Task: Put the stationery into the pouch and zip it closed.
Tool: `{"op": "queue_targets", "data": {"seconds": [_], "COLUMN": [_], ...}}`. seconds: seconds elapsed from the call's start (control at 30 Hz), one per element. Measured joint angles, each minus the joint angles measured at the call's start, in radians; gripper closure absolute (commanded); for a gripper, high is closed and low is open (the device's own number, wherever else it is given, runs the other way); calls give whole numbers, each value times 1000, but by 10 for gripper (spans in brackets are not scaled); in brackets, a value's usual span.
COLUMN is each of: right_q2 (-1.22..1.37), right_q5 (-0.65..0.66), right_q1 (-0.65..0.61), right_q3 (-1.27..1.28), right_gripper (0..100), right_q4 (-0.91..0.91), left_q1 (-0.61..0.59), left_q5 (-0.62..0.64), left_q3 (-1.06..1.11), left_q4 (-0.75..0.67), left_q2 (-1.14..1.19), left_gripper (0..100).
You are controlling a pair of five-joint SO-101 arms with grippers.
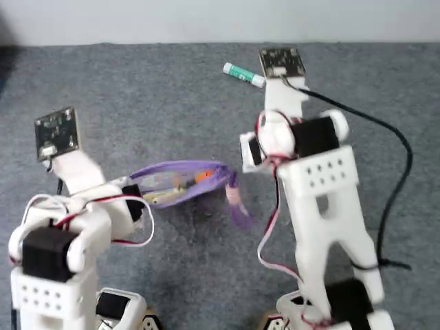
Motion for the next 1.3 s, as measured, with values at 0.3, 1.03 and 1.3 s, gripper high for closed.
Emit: {"op": "queue_targets", "data": {"seconds": [0.3, 1.03, 1.3], "right_q2": [-245, -112, 101], "right_q5": [0, 57, 57], "right_q1": [-2, 124, 181], "right_q3": [272, 241, 121], "right_gripper": [991, 991, 991], "right_q4": [-238, -482, -583], "left_q1": [2, -64, -64], "left_q5": [0, 2, 2], "left_q3": [100, 103, 103], "left_q4": [0, 0, 0], "left_q2": [-161, -196, -196], "left_gripper": [988, 988, 988]}}
